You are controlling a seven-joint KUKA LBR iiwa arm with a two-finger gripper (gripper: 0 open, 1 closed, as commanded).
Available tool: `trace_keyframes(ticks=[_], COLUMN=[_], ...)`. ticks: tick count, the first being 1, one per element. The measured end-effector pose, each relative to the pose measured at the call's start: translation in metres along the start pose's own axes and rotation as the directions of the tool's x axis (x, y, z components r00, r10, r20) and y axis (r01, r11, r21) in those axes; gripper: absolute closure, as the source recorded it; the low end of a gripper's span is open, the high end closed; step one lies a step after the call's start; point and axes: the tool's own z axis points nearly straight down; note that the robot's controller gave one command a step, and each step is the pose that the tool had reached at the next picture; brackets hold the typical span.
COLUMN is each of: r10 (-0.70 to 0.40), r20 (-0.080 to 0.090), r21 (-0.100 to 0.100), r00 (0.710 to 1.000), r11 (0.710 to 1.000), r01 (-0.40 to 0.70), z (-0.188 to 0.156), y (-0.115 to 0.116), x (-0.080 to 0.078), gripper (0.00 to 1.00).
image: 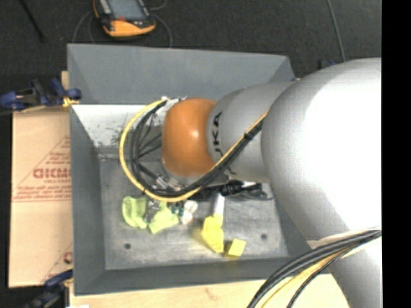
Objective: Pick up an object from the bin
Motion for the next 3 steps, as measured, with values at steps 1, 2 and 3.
trace_keyframes(ticks=[1, 2, 3], r10=[0.0, 0.0, 0.0], r20=[0.0, 0.0, -0.003], r21=[0.0, 0.001, 0.004], r00=[1.0, 1.0, 1.0], r11=[1.0, 1.0, 1.0], r01=[0.0, 0.0, 0.0], z=[0.0, -0.002, -0.01], y=[0.0, 0.0, -0.001], x=[0.0, 0.0, 0.001], gripper=[1.0, 1.0, 1.0])
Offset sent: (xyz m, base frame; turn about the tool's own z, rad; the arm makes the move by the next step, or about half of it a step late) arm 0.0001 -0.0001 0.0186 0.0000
